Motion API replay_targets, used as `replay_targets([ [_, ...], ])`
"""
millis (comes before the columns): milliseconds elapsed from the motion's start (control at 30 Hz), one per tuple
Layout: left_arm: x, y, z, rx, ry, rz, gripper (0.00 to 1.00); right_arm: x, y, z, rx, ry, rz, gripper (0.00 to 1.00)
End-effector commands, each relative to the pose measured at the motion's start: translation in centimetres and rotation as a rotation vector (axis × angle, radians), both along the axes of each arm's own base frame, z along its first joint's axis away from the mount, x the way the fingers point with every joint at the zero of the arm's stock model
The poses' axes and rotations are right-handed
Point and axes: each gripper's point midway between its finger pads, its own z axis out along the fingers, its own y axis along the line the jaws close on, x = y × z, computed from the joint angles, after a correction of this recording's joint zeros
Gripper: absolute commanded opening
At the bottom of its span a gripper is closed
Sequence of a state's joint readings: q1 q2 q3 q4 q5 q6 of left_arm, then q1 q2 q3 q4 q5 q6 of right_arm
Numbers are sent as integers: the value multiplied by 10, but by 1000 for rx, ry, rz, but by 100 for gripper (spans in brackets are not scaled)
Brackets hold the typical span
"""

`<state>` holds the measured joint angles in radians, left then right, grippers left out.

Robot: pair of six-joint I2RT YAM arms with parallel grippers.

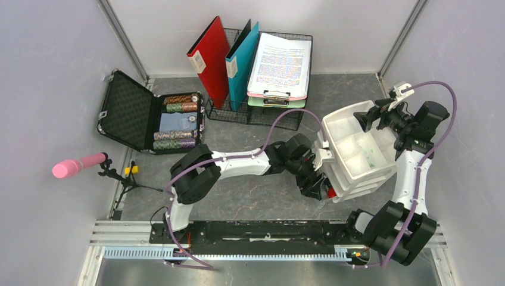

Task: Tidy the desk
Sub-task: Place the stationery in the drawer.

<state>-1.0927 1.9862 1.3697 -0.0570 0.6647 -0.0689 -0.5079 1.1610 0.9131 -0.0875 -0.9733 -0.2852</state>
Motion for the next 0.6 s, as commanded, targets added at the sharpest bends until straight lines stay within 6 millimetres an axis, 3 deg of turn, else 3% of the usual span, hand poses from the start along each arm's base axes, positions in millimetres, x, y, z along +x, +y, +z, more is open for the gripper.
replay_targets([
  [0,-7,-7,11,-29,-42,-66,76,-32,7,-100,180,386,-57,98],
  [167,-4,-3,16,-26,-97,-68,76,-32,7,-100,180,387,-57,98],
  [333,7,8,35,-19,-218,-49,79,-31,7,-100,178,385,-56,98],
  [467,20,26,51,5,-349,-27,81,-31,6,-96,164,374,-56,98],
  [567,26,43,51,29,-426,-19,82,-31,6,-95,159,368,-56,98],
])
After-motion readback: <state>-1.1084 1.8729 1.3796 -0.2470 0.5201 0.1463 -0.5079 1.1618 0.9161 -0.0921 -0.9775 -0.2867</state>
